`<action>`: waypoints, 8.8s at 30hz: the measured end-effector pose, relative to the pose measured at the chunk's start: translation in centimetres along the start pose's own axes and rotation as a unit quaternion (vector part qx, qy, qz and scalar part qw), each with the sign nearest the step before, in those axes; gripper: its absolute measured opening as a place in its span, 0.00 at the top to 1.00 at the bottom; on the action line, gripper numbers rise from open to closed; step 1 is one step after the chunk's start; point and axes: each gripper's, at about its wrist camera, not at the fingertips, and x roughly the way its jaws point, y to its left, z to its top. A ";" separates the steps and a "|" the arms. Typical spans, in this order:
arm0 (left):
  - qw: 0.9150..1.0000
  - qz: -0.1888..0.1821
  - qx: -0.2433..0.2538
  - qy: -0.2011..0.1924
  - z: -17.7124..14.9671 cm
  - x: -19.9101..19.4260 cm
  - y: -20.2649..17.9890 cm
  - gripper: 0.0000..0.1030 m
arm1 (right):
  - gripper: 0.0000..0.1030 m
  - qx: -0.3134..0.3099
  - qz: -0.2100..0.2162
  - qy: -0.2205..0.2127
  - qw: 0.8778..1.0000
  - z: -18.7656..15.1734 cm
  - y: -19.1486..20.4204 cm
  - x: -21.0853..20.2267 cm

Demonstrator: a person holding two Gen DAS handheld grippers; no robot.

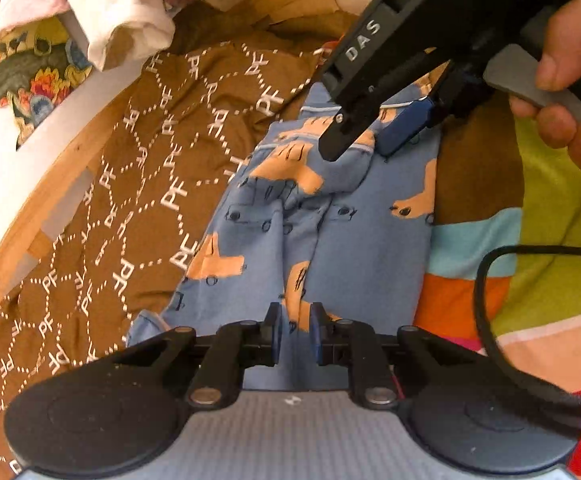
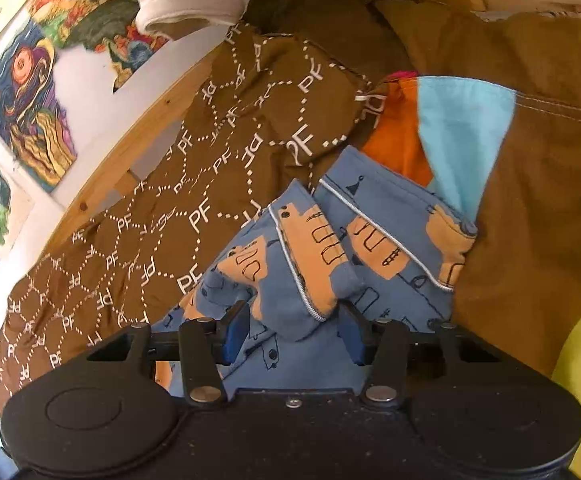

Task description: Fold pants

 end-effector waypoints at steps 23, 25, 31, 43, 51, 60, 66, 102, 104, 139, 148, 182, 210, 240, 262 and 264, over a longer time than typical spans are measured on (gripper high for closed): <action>1.000 0.012 0.013 0.022 1.3 1.0 -0.2 1.00 | 0.94 0.048 -0.016 -0.058 0.997 1.0 -1.9 -0.4; 1.000 0.002 0.000 0.016 1.7 0.2 0.3 1.00 | 0.95 0.026 -0.022 -0.078 0.996 1.2 -1.4 -1.2; 0.998 -0.049 -0.027 -0.001 2.7 -1.8 0.8 1.00 | 0.95 -0.074 -0.063 -0.133 0.986 2.2 0.6 -4.8; 0.994 -0.104 -0.035 -0.010 1.4 -0.5 -0.2 0.86 | 0.90 -0.125 -0.158 -0.073 0.977 1.7 -0.2 -4.1; 0.986 -0.084 -0.141 0.000 -1.8 -3.3 5.3 0.42 | 0.41 -0.174 -0.150 -0.116 0.966 1.5 1.7 -4.8; 0.968 0.123 -0.193 0.097 -8.4 -1.4 15.3 0.39 | 0.29 -0.277 -0.063 -0.038 0.958 -0.6 5.6 -1.0; 0.957 0.086 -0.248 0.122 -11.1 2.3 21.5 0.39 | 0.30 -0.397 -0.031 -0.039 0.916 0.6 6.8 2.3; 0.966 0.085 -0.189 0.151 -12.5 -2.9 7.2 0.20 | 0.12 -0.417 -0.127 0.109 0.894 -2.4 5.6 1.2; 0.969 0.071 -0.175 0.159 -11.9 -3.1 8.0 0.18 | 0.12 -0.406 -0.119 0.096 0.901 -1.9 5.6 0.5; 0.969 -0.131 -0.209 -0.006 11.8 15.2 6.7 0.00 | 0.42 -0.082 -0.085 -0.075 0.990 1.0 -2.3 -4.5; 0.977 -0.090 -0.192 0.007 12.8 14.6 6.2 0.00 | 0.84 -0.038 -0.088 -0.071 0.993 1.3 -3.5 -4.3; 0.886 -0.249 -0.377 0.103 14.1 12.7 4.9 0.45 | 0.85 -0.392 -0.131 -0.060 0.909 -4.6 5.8 -1.9; 0.815 -0.204 -0.538 0.068 1.1 5.7 11.9 0.89 | 0.85 -0.522 0.012 -0.051 0.851 -8.8 9.8 -4.2; 0.802 -0.149 -0.573 0.076 -9.0 5.2 12.4 0.80 | 0.86 -0.567 0.076 0.053 0.818 -14.1 12.8 -1.1; 0.806 -0.135 -0.571 0.079 -8.6 5.1 12.0 0.88 | 0.85 -0.584 0.066 0.044 0.808 -14.8 12.7 -0.8; 0.806 -0.138 -0.570 0.076 -8.7 5.0 12.2 0.89 | 0.85 -0.578 0.070 0.043 0.812 -14.6 12.7 -0.8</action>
